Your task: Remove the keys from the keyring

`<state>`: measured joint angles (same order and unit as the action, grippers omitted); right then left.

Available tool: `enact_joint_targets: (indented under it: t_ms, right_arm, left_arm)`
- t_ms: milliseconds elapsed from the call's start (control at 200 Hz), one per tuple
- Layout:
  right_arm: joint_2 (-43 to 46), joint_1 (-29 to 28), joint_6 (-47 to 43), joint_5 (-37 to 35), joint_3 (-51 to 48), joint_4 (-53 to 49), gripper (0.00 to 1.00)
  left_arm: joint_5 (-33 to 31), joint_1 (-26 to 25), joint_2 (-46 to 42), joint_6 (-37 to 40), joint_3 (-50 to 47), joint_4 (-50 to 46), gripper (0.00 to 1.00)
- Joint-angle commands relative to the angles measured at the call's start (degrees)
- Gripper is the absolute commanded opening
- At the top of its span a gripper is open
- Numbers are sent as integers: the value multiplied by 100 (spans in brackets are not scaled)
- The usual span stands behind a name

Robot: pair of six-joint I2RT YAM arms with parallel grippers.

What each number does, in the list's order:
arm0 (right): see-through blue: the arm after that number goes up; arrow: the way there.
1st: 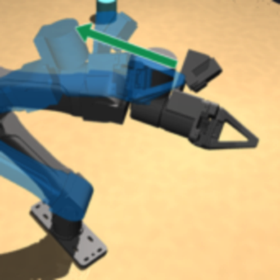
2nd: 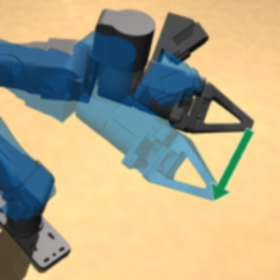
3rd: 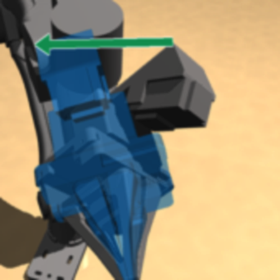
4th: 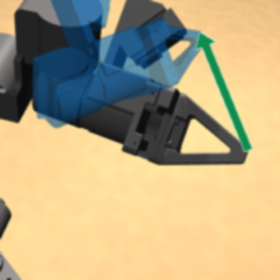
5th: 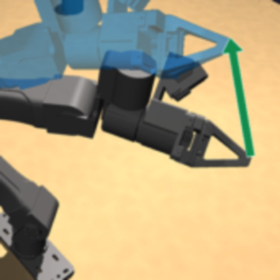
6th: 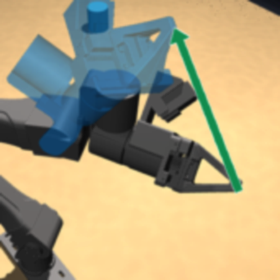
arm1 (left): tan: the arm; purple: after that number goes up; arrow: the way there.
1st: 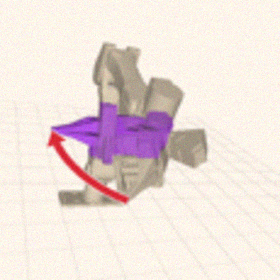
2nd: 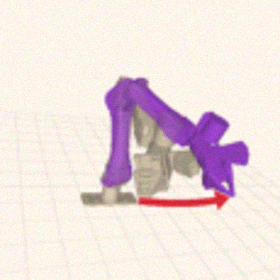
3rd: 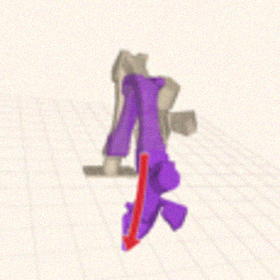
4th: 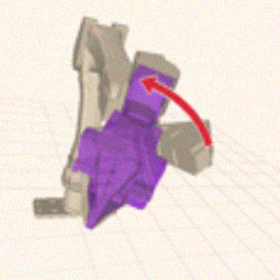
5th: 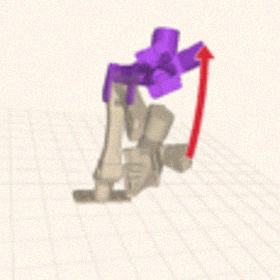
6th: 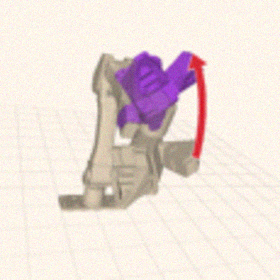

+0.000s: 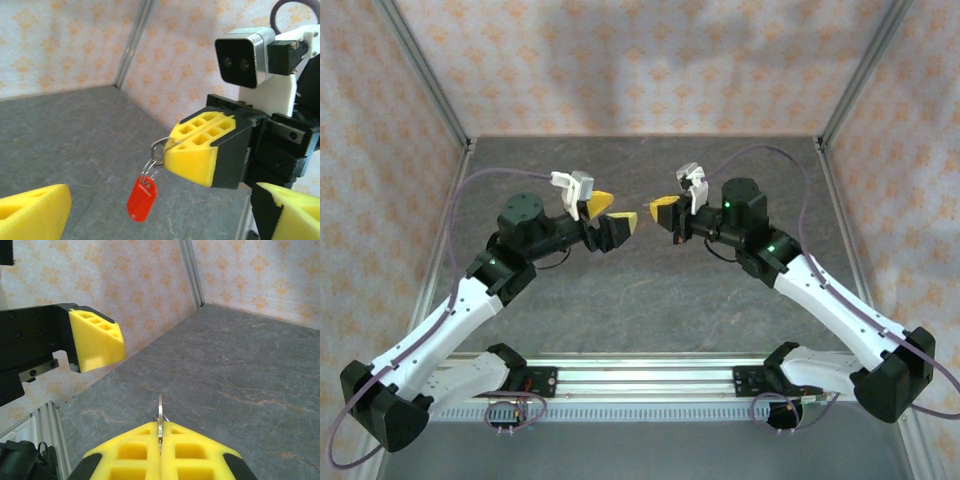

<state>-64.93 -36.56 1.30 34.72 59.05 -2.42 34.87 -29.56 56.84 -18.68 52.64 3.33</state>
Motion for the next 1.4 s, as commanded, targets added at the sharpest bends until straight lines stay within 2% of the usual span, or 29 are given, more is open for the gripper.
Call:
enact_joint_targets:
  t_ms: [0, 220, 716, 1396]
  right_arm:
    - [-49, 26, 257, 233, 304, 307, 0]
    - [-175, 26, 429, 411, 436, 397, 0]
    - [-266, 26, 607, 578, 467, 578, 0]
    - [-438, 30, 569, 345, 535, 532, 0]
  left_arm:
    - [676, 106, 144, -542, 258, 480, 94]
    - [989, 108, 370, -738, 417, 500, 91]
    - [1230, 109, 628, -941, 545, 587, 88]
    - [1392, 109, 705, -1006, 633, 550, 82]
